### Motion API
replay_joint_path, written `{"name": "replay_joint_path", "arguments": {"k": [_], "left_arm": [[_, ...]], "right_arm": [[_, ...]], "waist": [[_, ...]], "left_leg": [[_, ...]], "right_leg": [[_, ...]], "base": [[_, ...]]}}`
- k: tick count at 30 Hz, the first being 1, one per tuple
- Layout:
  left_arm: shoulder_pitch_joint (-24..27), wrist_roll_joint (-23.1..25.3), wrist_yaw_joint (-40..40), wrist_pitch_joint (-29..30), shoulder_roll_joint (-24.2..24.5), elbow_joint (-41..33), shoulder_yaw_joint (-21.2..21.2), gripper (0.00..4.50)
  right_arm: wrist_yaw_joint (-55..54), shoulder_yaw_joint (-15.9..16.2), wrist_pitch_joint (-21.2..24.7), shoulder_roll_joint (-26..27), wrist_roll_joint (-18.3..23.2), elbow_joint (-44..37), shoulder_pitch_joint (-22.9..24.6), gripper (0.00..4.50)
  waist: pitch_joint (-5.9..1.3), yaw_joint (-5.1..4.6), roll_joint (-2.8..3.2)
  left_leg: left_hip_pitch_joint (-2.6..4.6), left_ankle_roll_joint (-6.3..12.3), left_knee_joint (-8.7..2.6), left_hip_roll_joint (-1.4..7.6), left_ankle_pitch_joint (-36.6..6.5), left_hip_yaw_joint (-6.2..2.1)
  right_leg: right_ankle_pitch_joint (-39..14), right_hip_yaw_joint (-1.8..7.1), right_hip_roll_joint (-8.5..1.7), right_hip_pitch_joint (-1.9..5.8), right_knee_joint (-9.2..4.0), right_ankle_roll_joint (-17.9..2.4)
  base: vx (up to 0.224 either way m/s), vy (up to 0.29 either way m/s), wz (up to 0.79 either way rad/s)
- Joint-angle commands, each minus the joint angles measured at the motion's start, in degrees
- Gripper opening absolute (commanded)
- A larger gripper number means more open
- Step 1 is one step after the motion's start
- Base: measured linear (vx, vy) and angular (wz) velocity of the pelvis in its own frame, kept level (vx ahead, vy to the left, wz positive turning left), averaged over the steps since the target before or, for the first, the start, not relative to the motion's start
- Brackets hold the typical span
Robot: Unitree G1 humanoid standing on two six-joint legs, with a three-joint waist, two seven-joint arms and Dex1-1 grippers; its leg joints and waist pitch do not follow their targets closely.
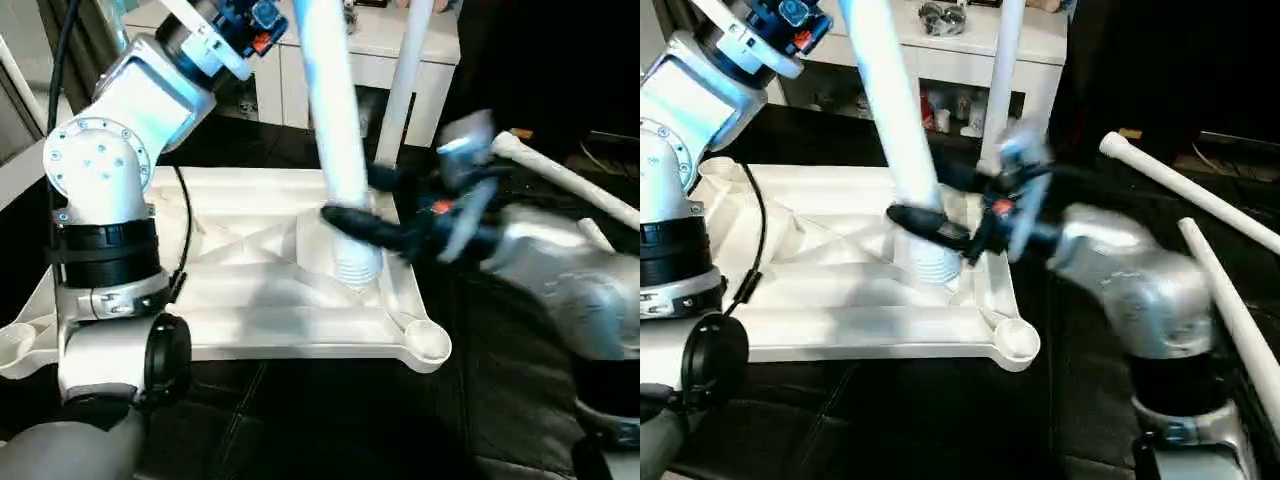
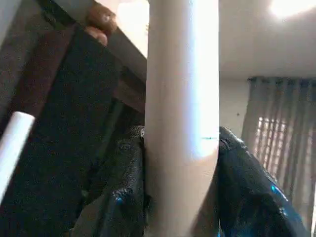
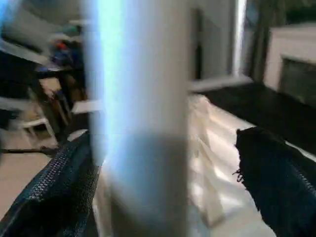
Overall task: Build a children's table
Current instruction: Insert table leg to table base
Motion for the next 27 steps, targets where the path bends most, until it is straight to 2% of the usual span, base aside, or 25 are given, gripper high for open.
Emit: {"name": "replay_joint_path", "arguments": {"k": [1, 3, 5, 8, 10, 13, 15, 24, 27], "left_arm": [[0.26, -0.04, -0.78, 0.85, 0.23, -1.66, -1.27, 1.61], [0.51, 0.09, -1.10, 1.23, 0.19, -2.18, -1.77, 1.61], [0.61, 0.36, -1.32, 1.21, 0.25, -2.43, -2.08, 1.61], [0.97, 1.60, -1.98, 1.07, 0.45, -3.32, -3.07, 1.61], [1.19, 1.89, -2.17, 0.97, 0.43, -3.64, -3.38, 1.61], [1.57, 2.25, -2.14, 0.72, 0.39, -4.10, -3.76, 1.61], [1.80, 2.55, -2.11, 0.47, 0.32, -4.34, -3.96, 1.61], [2.59, 4.16, -2.58, -0.23, 0.46, -5.01, -4.46, 1.61], [3.00, 4.42, -2.44, -0.43, 0.32, -5.33, -4.44, 1.61]], "right_arm": [[-1.32, 0.22, 0.98, 0.13, -0.89, 0.00, 0.23, 4.15], [-1.14, 0.95, 1.32, -0.20, -1.07, -0.54, 1.05, 4.10], [-1.01, 1.23, 1.30, -0.41, -1.17, -0.75, 1.34, 3.78], [-0.58, 1.60, 1.34, -0.65, -1.65, -1.04, 1.91, 3.62], [-0.49, 1.75, 1.44, -0.61, -1.70, -1.14, 2.10, 3.34], [-0.74, 2.02, 1.73, -0.34, -1.70, -1.27, 2.47, 3.15], [-1.04, 2.24, 1.84, -0.05, -1.70, -1.32, 2.75, 2.91], [-2.04, 2.78, 1.72, 1.34, -1.97, -1.85, 4.14, 2.18], [-2.05, 2.99, 1.45, 1.72, -2.13, -2.16, 4.82, 2.08]], "waist": [[-3.96, -0.05, 0.06], [-3.96, -0.10, 0.06], [-3.95, -0.06, 0.10], [-3.94, -0.05, 0.18], [-3.90, -0.16, 0.06], [-3.90, -0.20, 0.06], [-3.89, -0.28, -0.19], [-3.85, -0.41, -0.07], [-3.81, -0.46, -0.16]], "left_leg": [[1.57, -2.75, -3.87, 3.19, -7.41, -1.31], [1.62, -2.56, -3.91, 3.26, -7.60, -1.37], [1.54, -2.59, -3.92, 3.22, -7.64, -1.36], [1.67, -2.72, -3.96, 3.32, -8.03, -1.36], [1.66, -3.00, -4.04, 3.33, -8.58, -1.42], [1.69, -3.02, -4.03, 3.33, -8.65, -1.41], [1.61, -2.75, -3.98, 3.28, -8.11, -1.34], [1.66, -2.90, -4.07, 3.32, -8.59, -1.36], [1.54, -2.88, -4.08, 3.30, -8.33, -1.37]], "right_leg": [[-2.84, 2.75, -4.63, 2.59, -4.33, -11.57], [-2.21, 2.74, -4.53, 2.55, -4.30, -11.28], [-2.10, 2.75, -4.55, 2.61, -4.36, -11.23], [-2.67, 2.79, -4.56, 2.54, -4.48, -10.80], [-3.52, 2.76, -4.59, 2.55, -4.48, -10.76], [-3.90, 2.78, -4.63, 2.51, -4.49, -10.77], [-3.35, 2.79, -4.59, 2.54, -4.49, -10.89], [-4.49, 2.80, -4.64, 2.45, -4.58, -10.59], [-4.30, 2.84, -4.62, 2.49, -4.56, -10.40]], "base": [[0.000, 0.000, 0.00], [0.000, 0.000, 0.00], [0.000, 0.000, 0.00], [0.000, 0.000, 0.00], [0.000, 0.000, 0.00], [0.000, 0.000, 0.00], [0.000, 0.000, 0.00], [0.000, 0.000, 0.00], [0.000, 0.000, 0.00]]}}
